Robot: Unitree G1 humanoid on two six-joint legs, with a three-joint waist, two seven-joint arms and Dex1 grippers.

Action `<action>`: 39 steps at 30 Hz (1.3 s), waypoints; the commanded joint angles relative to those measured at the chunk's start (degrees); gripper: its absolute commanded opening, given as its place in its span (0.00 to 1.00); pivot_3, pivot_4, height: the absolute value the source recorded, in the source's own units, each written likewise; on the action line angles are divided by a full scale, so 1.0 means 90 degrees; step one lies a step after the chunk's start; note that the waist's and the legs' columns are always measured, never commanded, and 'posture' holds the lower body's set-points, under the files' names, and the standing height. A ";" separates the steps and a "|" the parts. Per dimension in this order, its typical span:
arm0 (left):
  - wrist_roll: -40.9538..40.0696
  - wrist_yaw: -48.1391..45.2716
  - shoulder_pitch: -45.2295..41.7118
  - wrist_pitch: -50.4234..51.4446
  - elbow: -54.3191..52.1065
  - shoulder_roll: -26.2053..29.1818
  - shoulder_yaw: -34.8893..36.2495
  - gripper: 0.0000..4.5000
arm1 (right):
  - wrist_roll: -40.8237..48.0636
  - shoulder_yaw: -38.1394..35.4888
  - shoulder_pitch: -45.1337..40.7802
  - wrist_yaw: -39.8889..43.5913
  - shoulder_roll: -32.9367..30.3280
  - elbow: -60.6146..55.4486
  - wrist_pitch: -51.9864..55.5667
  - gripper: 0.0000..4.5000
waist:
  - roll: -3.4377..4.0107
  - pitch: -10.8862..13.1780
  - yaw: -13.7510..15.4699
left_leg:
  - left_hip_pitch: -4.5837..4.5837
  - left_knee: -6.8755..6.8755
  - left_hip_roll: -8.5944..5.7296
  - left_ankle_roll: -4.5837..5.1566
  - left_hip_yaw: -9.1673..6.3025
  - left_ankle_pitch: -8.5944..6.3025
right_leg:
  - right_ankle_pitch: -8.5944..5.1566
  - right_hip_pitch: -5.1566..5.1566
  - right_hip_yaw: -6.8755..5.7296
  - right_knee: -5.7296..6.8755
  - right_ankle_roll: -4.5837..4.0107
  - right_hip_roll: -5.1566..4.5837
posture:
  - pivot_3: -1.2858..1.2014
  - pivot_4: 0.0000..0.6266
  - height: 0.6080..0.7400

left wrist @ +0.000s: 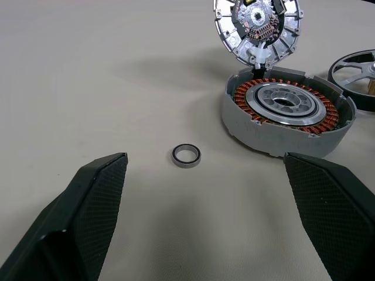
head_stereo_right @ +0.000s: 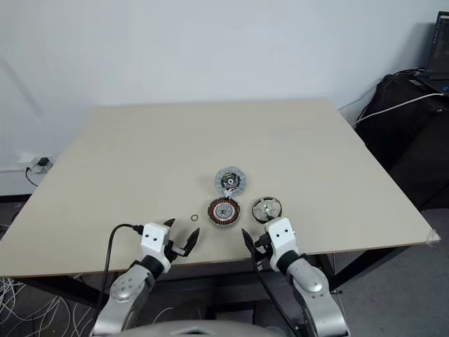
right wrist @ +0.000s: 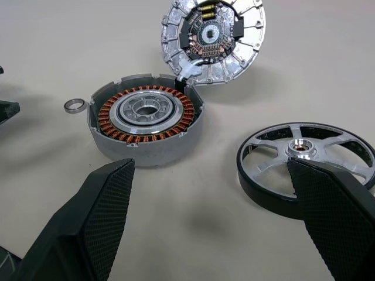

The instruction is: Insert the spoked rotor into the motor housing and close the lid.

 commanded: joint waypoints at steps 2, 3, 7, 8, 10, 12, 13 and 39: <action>0.0064 0.0024 -0.0108 -0.0064 -0.0108 0.0009 -0.0017 1.00 | -0.0010 0.0020 -0.0040 -0.0071 0.0045 -0.0502 0.0091 0.99 | 0.0000 0.0000 0.0000 | 0.0000 0.0000 0.0000 0.0000 0.0000 0.0000 | 0.0000 0.0000 0.0000 0.0000 0.0000 0.0000 | 0.52 0.00 1.00; 0.0064 0.0025 -0.0107 -0.0062 -0.0110 0.0007 -0.0018 1.00 | -0.0010 0.0023 -0.0037 -0.0076 0.0043 -0.0536 0.0120 0.99 | 0.0000 0.0000 0.0000 | 0.0000 0.0000 0.0000 0.0000 0.0000 0.0000 | 0.0000 0.0000 0.0000 0.0000 0.0000 0.0000 | 0.52 0.00 1.00; 0.0060 0.0026 -0.0103 -0.0059 -0.0105 0.0005 -0.0017 1.00 | -0.0005 0.0052 -0.0028 -0.0116 0.0035 -0.0761 0.0316 0.99 | 0.0000 0.0001 0.0001 | 0.0000 0.0000 0.0000 0.0000 0.0000 0.0000 | 0.0000 0.0000 0.0000 0.0000 0.0000 -0.0001 | 0.52 0.00 1.00; 0.0063 0.0030 -0.0106 -0.0056 -0.0104 0.0002 -0.0020 1.00 | 0.0000 0.0050 -0.0031 -0.0118 0.0031 -0.0801 0.0359 0.99 | 0.0000 0.0001 0.0002 | 0.0000 0.0000 0.0000 0.0000 0.0000 0.0000 | 0.0000 -0.0001 0.0000 0.0000 0.0000 0.0000 | 0.52 0.00 1.00; 0.0069 0.0036 -0.0109 -0.0050 -0.0101 -0.0001 -0.0025 1.00 | 0.0005 0.0048 -0.0034 -0.0123 0.0023 -0.0885 0.0440 0.99 | 0.0000 0.0001 0.0002 | 0.0000 -0.0001 0.0000 0.0000 0.0000 0.0000 | 0.0000 -0.0001 0.0000 0.0000 0.0000 0.0000 | 0.52 0.00 1.00; 0.0073 0.0038 -0.0110 -0.0045 -0.0099 -0.0001 -0.0028 1.00 | 0.0006 0.0046 -0.0035 -0.0124 0.0020 -0.0933 0.0495 0.99 | 0.0000 0.0001 0.0002 | 0.0000 -0.0001 0.0000 0.0000 0.0000 0.0000 | 0.0000 -0.0001 0.0000 0.0000 0.0000 0.0000 | 0.52 0.00 1.00; 0.0081 0.0041 -0.0113 -0.0032 -0.0098 0.0003 -0.0031 1.00 | 0.0005 0.0043 -0.0036 -0.0124 0.0019 -0.0941 0.0508 0.99 | 0.0000 0.0001 0.0002 | 0.0000 -0.0001 0.0000 0.0000 0.0000 0.0000 | 0.0000 0.0000 0.0000 0.0000 0.0000 -0.0001 | 0.52 0.00 1.00; 0.0435 0.0008 -0.1636 0.1690 0.0730 0.0030 -0.0109 1.00 | -0.0007 -0.0050 -0.0092 -0.0076 0.0051 -0.0297 -0.0066 0.99 | -0.0002 0.0001 0.0003 | 0.0002 0.0000 -0.0001 0.0003 -0.0001 0.0003 | 0.0001 0.0002 -0.0002 0.0001 0.0000 0.0008 | 0.52 0.00 1.00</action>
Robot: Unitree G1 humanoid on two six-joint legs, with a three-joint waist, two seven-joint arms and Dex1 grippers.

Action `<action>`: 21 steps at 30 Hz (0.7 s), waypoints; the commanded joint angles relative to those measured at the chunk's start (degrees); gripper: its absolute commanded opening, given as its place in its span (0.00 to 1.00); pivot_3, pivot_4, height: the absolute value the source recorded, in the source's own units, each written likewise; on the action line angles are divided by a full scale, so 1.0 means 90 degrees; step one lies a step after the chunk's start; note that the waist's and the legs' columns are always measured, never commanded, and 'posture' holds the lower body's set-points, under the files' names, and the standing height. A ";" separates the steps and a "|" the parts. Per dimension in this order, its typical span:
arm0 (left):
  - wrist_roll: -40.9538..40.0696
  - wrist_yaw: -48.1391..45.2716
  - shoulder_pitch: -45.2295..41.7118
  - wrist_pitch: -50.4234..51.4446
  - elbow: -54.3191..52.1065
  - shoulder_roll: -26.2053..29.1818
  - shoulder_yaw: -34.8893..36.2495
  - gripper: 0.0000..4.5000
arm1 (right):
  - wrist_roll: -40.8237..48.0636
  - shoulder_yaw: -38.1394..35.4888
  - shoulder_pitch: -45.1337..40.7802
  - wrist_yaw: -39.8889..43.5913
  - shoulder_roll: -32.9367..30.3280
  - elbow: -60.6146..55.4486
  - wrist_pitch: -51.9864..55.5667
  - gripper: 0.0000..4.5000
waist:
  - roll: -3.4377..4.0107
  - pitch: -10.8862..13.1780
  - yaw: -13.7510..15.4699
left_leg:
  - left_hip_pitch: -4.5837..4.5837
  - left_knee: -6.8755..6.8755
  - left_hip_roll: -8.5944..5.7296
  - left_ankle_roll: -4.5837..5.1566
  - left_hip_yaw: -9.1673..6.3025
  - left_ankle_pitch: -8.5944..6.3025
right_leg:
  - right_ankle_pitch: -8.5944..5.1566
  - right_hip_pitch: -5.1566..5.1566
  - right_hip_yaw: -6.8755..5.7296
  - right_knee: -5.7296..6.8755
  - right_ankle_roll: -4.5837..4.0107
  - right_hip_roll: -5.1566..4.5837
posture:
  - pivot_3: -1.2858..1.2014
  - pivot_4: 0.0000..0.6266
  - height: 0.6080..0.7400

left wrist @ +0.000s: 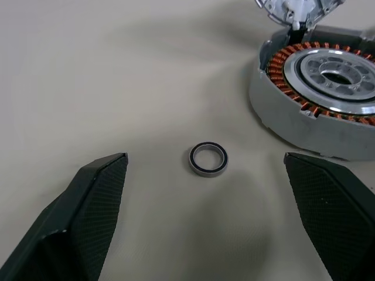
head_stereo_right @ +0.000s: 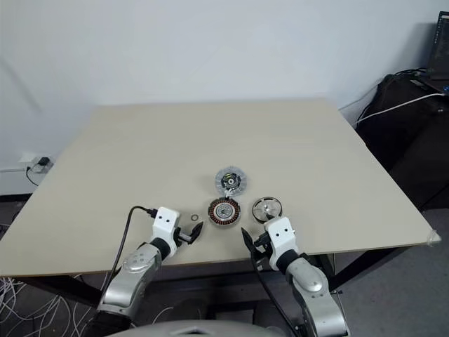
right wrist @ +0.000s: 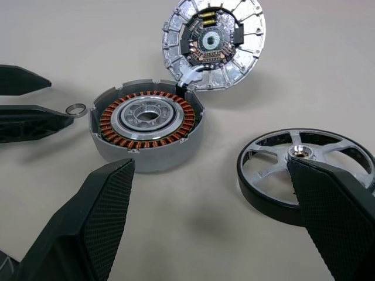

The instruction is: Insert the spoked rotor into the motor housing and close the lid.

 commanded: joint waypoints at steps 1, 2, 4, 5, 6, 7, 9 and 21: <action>0.0044 -0.0022 -0.0224 0.0026 0.0007 -0.0007 -0.0080 1.00 | -0.0007 -0.0030 -0.0073 -0.0045 0.0038 -0.0299 -0.0041 0.99 | 0.0000 0.0000 -0.0001 | 0.0000 0.0000 0.0000 0.0000 0.0000 0.0000 | 0.0000 0.0000 0.0001 0.0000 0.0000 0.0000 | 0.52 0.00 1.00; 0.0071 -0.0015 -0.0255 0.0045 0.0028 0.0000 -0.0089 1.00 | -0.0008 -0.0021 -0.0066 -0.0056 0.0036 -0.0341 -0.0017 0.99 | -0.0001 0.0000 0.0000 | 0.0000 0.0000 -0.0001 0.0000 0.0001 0.0000 | 0.0000 0.0000 0.0001 0.0000 0.0000 -0.0001 | 0.52 0.00 1.00; 0.0136 0.0012 -0.0371 0.0072 0.0127 0.0017 -0.0101 1.00 | -0.0015 0.0004 -0.0053 -0.0088 0.0038 -0.0467 0.0068 0.99 | 0.0000 0.0000 0.0005 | 0.0000 0.0000 -0.0001 0.0000 0.0000 0.0000 | 0.0000 0.0000 0.0001 0.0000 0.0000 -0.0001 | 0.52 0.00 1.00; 0.0154 0.0018 -0.0406 0.0076 0.0160 0.0022 -0.0105 1.00 | -0.0017 0.0011 -0.0048 -0.0098 0.0037 -0.0507 0.0098 0.99 | 0.0000 0.0000 0.0006 | 0.0000 0.0000 -0.0001 0.0000 0.0000 0.0000 | 0.0000 -0.0001 0.0001 0.0000 0.0000 -0.0001 | 0.52 0.00 1.00; 0.0165 0.0020 -0.0452 0.0078 0.0202 0.0026 -0.0108 1.00 | -0.0018 0.0020 -0.0036 -0.0109 0.0036 -0.0572 0.0142 0.99 | -0.0001 -0.0001 0.0008 | 0.0000 0.0000 -0.0001 0.0000 -0.0001 0.0000 | 0.0000 0.0000 0.0001 0.0001 0.0000 0.0000 | 0.52 0.00 1.00; 0.0168 0.0020 -0.0487 0.0085 0.0231 0.0030 -0.0109 1.00 | -0.0017 0.0025 -0.0026 -0.0118 0.0034 -0.0626 0.0181 0.99 | -0.0001 -0.0001 0.0008 | 0.0000 0.0000 0.0000 0.0001 -0.0001 0.0001 | 0.0000 0.0000 0.0001 0.0001 0.0000 0.0000 | 0.52 0.00 1.00; 0.0171 0.0014 -0.0556 0.0101 0.0284 0.0043 -0.0104 1.00 | -0.0014 0.0028 -0.0012 -0.0130 0.0029 -0.0719 0.0252 0.99 | -0.0001 -0.0001 0.0008 | 0.0000 0.0000 -0.0001 0.0002 0.0000 0.0001 | 0.0000 0.0000 0.0001 0.0001 0.0000 0.0000 | 0.52 0.00 1.00; 0.0193 -0.0077 -0.0991 0.0317 0.0812 0.0163 -0.0094 1.00 | 0.0045 -0.0118 -0.0118 -0.0025 0.0023 -0.0165 -0.0065 0.99 | -0.0005 -0.0003 0.0013 | 0.0002 0.0000 -0.0002 0.0010 0.0000 0.0006 | 0.0001 0.0001 0.0001 0.0001 0.0001 0.0001 | 0.52 0.00 1.00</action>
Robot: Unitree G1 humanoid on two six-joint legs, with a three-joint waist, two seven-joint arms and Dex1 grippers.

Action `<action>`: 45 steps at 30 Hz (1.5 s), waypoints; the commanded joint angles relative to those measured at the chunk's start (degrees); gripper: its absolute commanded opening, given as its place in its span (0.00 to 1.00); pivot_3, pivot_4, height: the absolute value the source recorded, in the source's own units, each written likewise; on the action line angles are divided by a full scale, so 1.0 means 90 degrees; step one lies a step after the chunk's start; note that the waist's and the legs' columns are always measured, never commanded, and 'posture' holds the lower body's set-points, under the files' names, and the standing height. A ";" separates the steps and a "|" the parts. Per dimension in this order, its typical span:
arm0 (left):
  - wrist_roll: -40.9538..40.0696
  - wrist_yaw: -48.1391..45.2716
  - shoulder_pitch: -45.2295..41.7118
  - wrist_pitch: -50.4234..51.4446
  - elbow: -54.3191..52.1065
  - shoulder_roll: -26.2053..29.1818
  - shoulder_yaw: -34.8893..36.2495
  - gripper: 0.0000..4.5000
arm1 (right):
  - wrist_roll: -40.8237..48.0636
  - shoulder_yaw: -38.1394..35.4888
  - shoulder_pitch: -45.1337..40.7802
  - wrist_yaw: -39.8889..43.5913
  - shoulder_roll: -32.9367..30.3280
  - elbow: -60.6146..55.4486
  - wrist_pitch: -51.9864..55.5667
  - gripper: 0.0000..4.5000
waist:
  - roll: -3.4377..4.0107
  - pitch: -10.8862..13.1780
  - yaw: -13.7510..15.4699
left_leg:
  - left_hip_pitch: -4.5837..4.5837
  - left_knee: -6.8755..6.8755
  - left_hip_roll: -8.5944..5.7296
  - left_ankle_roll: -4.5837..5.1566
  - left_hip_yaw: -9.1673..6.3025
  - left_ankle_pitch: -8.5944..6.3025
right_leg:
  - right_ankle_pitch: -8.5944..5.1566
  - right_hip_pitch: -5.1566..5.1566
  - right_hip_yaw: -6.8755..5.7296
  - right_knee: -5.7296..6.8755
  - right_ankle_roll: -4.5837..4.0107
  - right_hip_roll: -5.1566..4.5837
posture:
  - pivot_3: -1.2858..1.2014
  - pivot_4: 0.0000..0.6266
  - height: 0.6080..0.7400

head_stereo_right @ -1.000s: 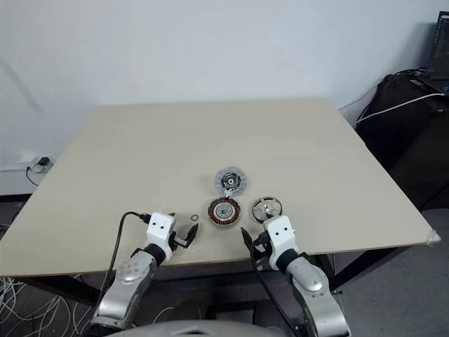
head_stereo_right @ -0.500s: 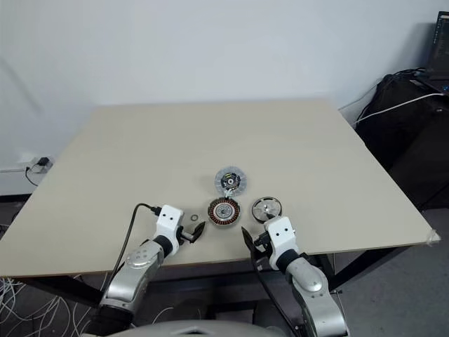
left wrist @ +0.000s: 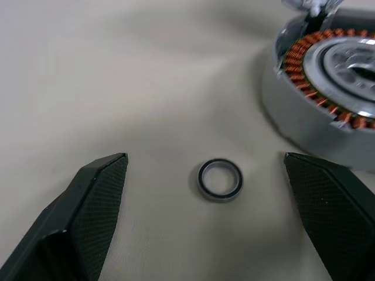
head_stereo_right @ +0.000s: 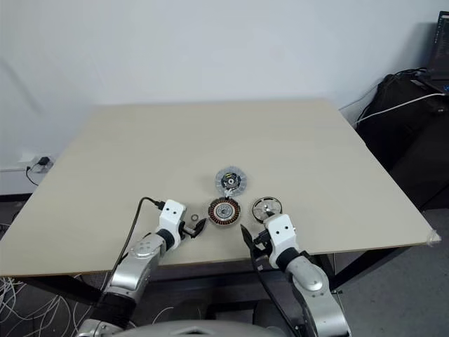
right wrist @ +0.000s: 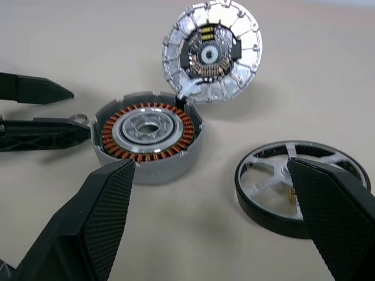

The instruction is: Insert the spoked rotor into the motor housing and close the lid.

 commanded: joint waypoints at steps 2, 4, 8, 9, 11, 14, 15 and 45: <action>0.0160 -0.0015 -0.0282 0.0077 0.0137 0.0115 -0.0067 1.00 | 0.0032 -0.0116 -0.0128 0.0043 0.0030 0.0214 -0.0386 0.99 | -0.0001 -0.0002 0.0000 | 0.0001 0.0000 0.0000 0.0000 0.0000 0.0000 | 0.0000 0.0001 0.0000 0.0000 0.0000 0.0000 | 0.52 0.00 1.00; 0.0183 -0.0012 -0.0334 0.0086 0.0197 0.0120 -0.0091 1.00 | 0.0024 -0.0106 -0.0135 0.0040 0.0041 0.0293 -0.0464 0.99 | 0.0001 -0.0003 0.0001 | 0.0003 0.0000 0.0000 0.0000 0.0000 0.0000 | 0.0000 0.0003 0.0000 0.0000 0.0000 0.0000 | 0.52 0.00 1.00; 0.0264 -0.0009 -0.0396 0.0132 0.0247 0.0116 -0.0130 1.00 | 0.0006 -0.0076 -0.0132 0.0027 0.0058 0.0341 -0.0533 0.99 | 0.0003 -0.0006 0.0003 | 0.0011 0.0001 0.0000 -0.0006 -0.0001 -0.0002 | 0.0001 0.0012 0.0000 0.0002 0.0002 0.0000 | 0.52 0.00 1.00; 0.0275 -0.0029 -0.0405 0.0148 0.0250 0.0122 -0.0146 1.00 | -0.0001 -0.0063 -0.0127 0.0021 0.0064 0.0322 -0.0529 0.99 | 0.0003 -0.0008 0.0003 | 0.0012 0.0001 0.0000 -0.0008 -0.0001 -0.0003 | 0.0002 0.0012 0.0001 0.0002 0.0002 0.0000 | 0.52 0.00 1.00; 0.0247 -0.0070 -0.0396 0.0172 0.0247 0.0117 -0.0146 1.00 | -0.0022 -0.0029 -0.0108 -0.0001 0.0078 0.0261 -0.0507 0.99 | 0.0004 -0.0012 0.0005 | 0.0013 0.0002 0.0000 -0.0008 0.0000 -0.0003 | 0.0002 0.0014 0.0001 0.0002 0.0002 0.0000 | 0.52 0.00 1.00; 0.0191 -0.0096 -0.0369 0.0214 0.0230 0.0089 -0.0120 0.86 | -0.0037 0.0004 -0.0088 -0.0028 0.0089 0.0112 -0.0419 1.00 | 0.0006 -0.0013 0.0003 | 0.0014 0.0002 0.0000 -0.0008 0.0000 -0.0003 | 0.0002 0.0014 0.0002 0.0002 0.0003 -0.0001 | 0.52 0.00 1.00; 0.0161 -0.0118 -0.0342 0.0238 0.0213 0.0078 -0.0107 0.79 | -0.0042 0.0018 -0.0073 -0.0040 0.0091 0.0048 -0.0381 1.00 | 0.0005 -0.0013 0.0002 | 0.0014 0.0002 0.0000 -0.0008 0.0000 -0.0003 | 0.0002 0.0014 0.0002 0.0003 0.0002 0.0000 | 0.52 0.00 1.00; 0.0039 0.0410 -0.0166 0.0363 -0.1306 -0.0151 0.0100 0.15 | -0.0044 -0.0037 -0.0100 0.0042 0.0082 0.0226 -0.0422 1.00 | -0.0014 -0.0014 0.0006 | 0.0009 0.0000 -0.0002 -0.0011 -0.0001 -0.0005 | 0.0001 0.0007 0.0006 0.0001 0.0001 -0.0003 | 0.52 0.00 1.00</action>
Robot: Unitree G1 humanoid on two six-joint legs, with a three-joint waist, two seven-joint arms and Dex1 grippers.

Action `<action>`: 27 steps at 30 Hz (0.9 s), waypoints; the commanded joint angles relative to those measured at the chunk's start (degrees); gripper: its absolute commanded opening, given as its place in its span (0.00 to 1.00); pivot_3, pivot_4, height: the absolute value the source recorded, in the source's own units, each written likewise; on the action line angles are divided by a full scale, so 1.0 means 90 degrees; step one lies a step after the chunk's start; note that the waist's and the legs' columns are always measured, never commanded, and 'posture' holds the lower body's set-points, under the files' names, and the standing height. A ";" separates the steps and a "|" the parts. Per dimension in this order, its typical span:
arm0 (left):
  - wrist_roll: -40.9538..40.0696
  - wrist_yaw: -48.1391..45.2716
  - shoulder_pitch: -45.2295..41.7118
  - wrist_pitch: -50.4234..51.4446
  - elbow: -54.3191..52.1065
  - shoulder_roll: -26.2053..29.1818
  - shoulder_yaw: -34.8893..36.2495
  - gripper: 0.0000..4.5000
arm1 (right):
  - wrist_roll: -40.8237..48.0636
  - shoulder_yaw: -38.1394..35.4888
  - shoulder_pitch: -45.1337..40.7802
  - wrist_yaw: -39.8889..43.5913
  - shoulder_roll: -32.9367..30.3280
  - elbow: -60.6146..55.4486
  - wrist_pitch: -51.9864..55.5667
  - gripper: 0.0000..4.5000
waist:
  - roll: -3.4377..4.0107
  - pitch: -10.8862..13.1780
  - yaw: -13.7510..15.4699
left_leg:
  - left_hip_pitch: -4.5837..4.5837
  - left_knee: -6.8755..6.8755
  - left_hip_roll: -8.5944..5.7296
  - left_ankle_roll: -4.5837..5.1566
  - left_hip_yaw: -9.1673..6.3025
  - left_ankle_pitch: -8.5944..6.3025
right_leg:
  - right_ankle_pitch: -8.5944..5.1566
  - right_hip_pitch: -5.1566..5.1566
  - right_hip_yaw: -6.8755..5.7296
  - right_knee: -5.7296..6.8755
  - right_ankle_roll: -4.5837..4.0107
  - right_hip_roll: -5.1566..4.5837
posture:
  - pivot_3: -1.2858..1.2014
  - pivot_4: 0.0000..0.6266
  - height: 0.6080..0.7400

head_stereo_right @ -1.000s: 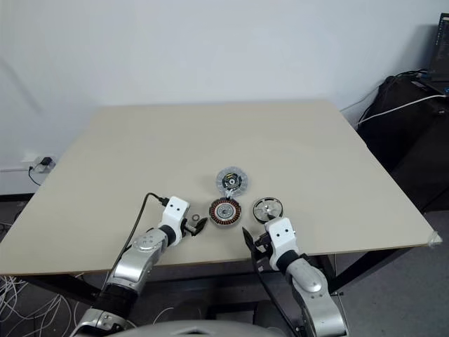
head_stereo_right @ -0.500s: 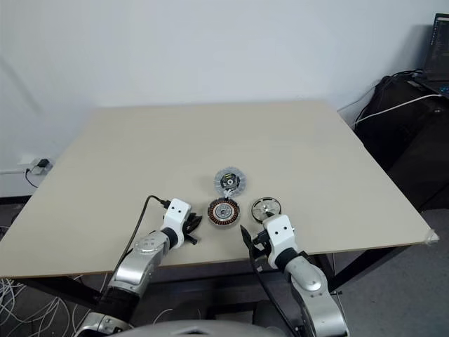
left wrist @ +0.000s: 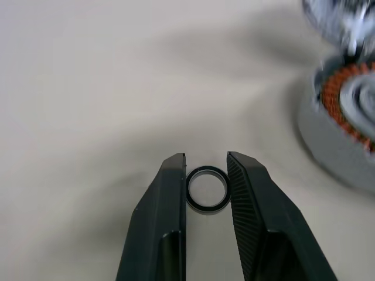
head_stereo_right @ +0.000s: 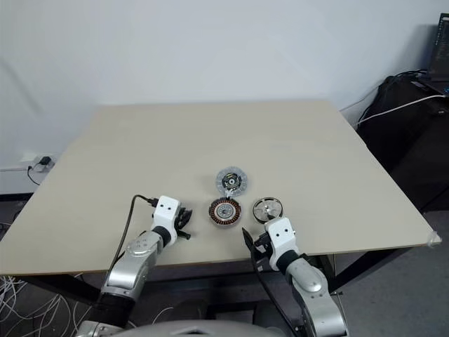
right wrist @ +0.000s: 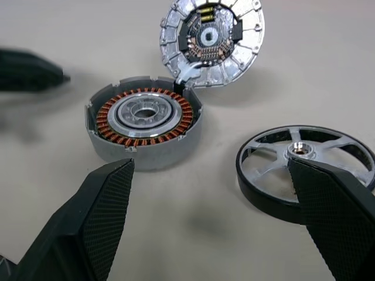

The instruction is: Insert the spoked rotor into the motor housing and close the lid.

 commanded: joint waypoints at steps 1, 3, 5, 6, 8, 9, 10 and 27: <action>0.0026 -0.0112 -0.0333 0.0061 -0.0482 -0.0061 -0.0215 0.15 | 0.0014 -0.0010 -0.0100 0.0009 0.0035 -0.0197 -0.0126 1.00 | 0.0000 0.0000 0.0004 | -0.0001 0.0000 0.0000 0.0000 0.0000 0.0000 | 0.0000 -0.0001 0.0000 0.0000 0.0000 0.0001 | 0.52 0.00 1.00; -0.0002 -0.0218 -0.0434 0.0098 -0.0481 -0.0103 -0.0352 0.15 | 0.0008 0.0007 -0.0092 -0.0010 0.0041 -0.0272 -0.0076 1.00 | 0.0000 0.0000 0.0001 | -0.0001 0.0000 0.0000 0.0000 0.0000 0.0000 | 0.0000 -0.0001 -0.0001 0.0000 0.0000 0.0001 | 0.52 0.00 1.00; -0.0007 -0.0302 -0.0503 0.0111 -0.0442 -0.0134 -0.0464 0.15 | 0.0008 0.0015 -0.0084 -0.0028 0.0046 -0.0334 -0.0035 1.00 | 0.0000 0.0000 0.0000 | -0.0001 0.0000 -0.0001 0.0000 0.0000 0.0000 | 0.0000 -0.0001 0.0000 0.0000 0.0000 0.0002 | 0.52 0.00 1.00; -0.0002 -0.0364 -0.0565 0.0111 -0.0350 -0.0163 -0.0557 0.15 | 0.0011 0.0015 -0.0074 -0.0043 0.0050 -0.0387 -0.0001 1.00 | 0.0001 0.0000 -0.0003 | -0.0001 0.0000 -0.0001 0.0001 0.0000 0.0001 | 0.0000 -0.0001 0.0000 0.0000 0.0000 0.0003 | 0.52 0.00 1.00; 0.0023 -0.0468 -0.0666 0.0104 -0.0180 -0.0200 -0.0711 0.15 | 0.0012 0.0009 -0.0062 -0.0065 0.0054 -0.0472 0.0056 1.00 | 0.0000 0.0001 -0.0013 | -0.0003 0.0000 0.0000 0.0004 0.0000 0.0003 | 0.0000 -0.0005 0.0001 0.0001 -0.0001 0.0005 | 0.52 0.00 1.00; 0.0035 -0.0511 -0.0707 0.0099 -0.0112 -0.0211 -0.0771 0.15 | 0.0011 0.0008 -0.0060 -0.0075 0.0054 -0.0504 0.0080 1.00 | -0.0001 0.0001 -0.0008 | -0.0003 0.0000 0.0000 0.0008 0.0000 0.0005 | 0.0000 -0.0005 0.0001 0.0001 -0.0001 0.0006 | 0.52 0.00 1.00; 0.0037 -0.0546 -0.0749 0.0105 -0.0037 -0.0235 -0.0821 0.15 | 0.0016 0.0002 -0.0055 -0.0085 0.0053 -0.0539 0.0104 1.00 | -0.0001 0.0001 -0.0005 | -0.0004 0.0000 0.0000 0.0009 0.0000 0.0005 | 0.0000 -0.0005 0.0000 0.0001 -0.0001 0.0005 | 0.52 0.00 1.00; 0.0189 -0.0840 -0.0988 0.0067 0.0827 -0.0481 -0.1329 0.15 | 0.0037 -0.0037 -0.0013 -0.0161 0.0123 -0.0498 0.0054 1.00 | 0.0000 0.0000 -0.0002 | -0.0003 0.0001 -0.0001 0.0024 0.0000 0.0014 | 0.0000 -0.0004 0.0001 0.0001 0.0000 0.0005 | 0.52 0.00 1.00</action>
